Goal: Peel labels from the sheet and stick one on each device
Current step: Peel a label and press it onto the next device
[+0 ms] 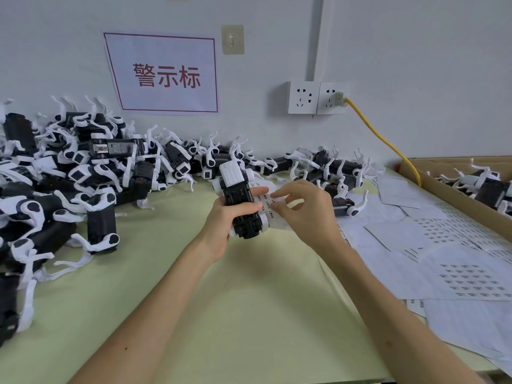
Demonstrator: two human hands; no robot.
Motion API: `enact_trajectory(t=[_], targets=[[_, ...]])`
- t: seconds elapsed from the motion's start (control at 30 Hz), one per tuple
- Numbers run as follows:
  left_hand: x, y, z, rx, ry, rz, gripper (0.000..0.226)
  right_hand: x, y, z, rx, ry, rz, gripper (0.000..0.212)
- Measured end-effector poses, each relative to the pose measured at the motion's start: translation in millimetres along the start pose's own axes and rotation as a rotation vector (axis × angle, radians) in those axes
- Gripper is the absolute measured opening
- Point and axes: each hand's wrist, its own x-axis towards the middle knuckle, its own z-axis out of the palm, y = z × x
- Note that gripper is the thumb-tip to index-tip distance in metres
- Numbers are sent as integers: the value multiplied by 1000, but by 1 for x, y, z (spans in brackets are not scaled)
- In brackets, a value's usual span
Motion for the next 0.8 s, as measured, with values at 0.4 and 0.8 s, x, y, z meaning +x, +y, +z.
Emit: enact_trajectory(t=[0.4, 0.8], targets=[[0, 1, 0, -33, -37, -20, 46, -1, 1, 2, -65, 66, -119, 11], [0, 3, 0, -127, -48, -43, 37, -1, 3, 3, -27, 91, -90, 16]])
